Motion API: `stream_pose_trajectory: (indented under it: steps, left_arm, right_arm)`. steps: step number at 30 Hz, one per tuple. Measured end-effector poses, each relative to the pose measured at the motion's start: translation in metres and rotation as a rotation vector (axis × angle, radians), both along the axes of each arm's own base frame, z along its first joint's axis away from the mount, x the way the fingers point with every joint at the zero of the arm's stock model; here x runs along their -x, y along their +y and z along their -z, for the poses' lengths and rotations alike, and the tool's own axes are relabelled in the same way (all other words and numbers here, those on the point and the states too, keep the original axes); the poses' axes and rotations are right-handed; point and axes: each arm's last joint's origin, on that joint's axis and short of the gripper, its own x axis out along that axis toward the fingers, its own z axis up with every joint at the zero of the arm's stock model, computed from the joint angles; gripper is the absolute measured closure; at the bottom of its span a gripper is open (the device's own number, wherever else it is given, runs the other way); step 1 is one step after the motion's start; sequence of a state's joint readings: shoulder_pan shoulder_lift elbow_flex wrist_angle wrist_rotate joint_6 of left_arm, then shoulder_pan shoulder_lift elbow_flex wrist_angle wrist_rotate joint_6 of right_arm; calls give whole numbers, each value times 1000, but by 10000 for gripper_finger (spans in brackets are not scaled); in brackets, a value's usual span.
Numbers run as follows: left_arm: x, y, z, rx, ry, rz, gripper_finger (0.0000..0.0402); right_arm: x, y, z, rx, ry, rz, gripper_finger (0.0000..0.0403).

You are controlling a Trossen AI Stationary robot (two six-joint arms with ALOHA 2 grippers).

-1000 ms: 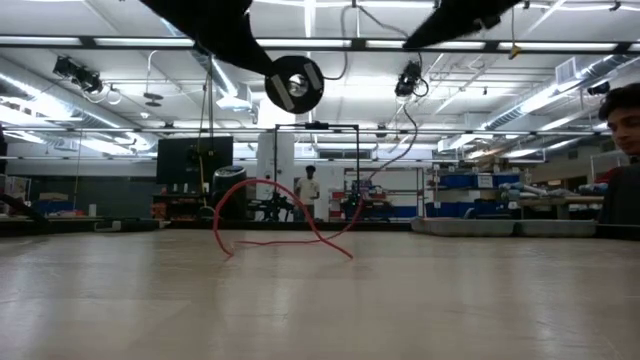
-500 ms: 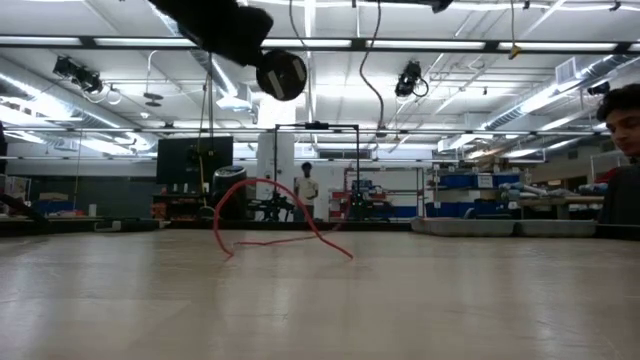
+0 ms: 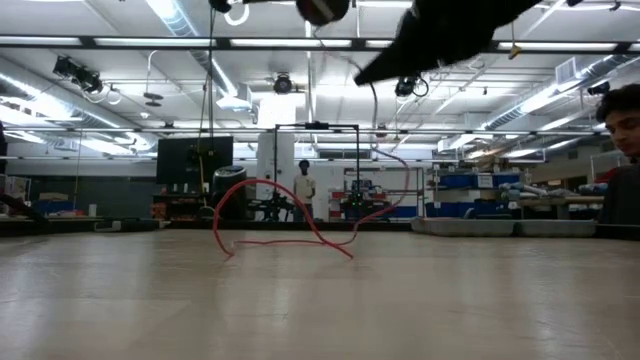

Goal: Coil cords
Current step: Uncoil the red cable wire from the black spool

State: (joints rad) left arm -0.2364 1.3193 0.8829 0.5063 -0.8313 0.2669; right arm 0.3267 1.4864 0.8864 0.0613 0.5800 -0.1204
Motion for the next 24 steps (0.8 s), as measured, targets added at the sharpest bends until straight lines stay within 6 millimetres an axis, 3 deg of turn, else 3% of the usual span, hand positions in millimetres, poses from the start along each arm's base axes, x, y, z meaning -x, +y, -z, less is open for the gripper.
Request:
stream_pose_trajectory:
  steps: [7, 15, 24]
  left_arm:
    - [-1, -13, 11, 24, 92, 220, 401]
    - [8, -15, 43, 52, 399, 154, 401]
    - [20, -4, 59, -11, 569, -54, 401]
  right_arm:
    - [17, -21, 9, 113, 140, 268, 403]
    - [52, -37, -14, 157, 64, 547, 400]
    - [77, -13, -56, 148, -125, 435, 400]
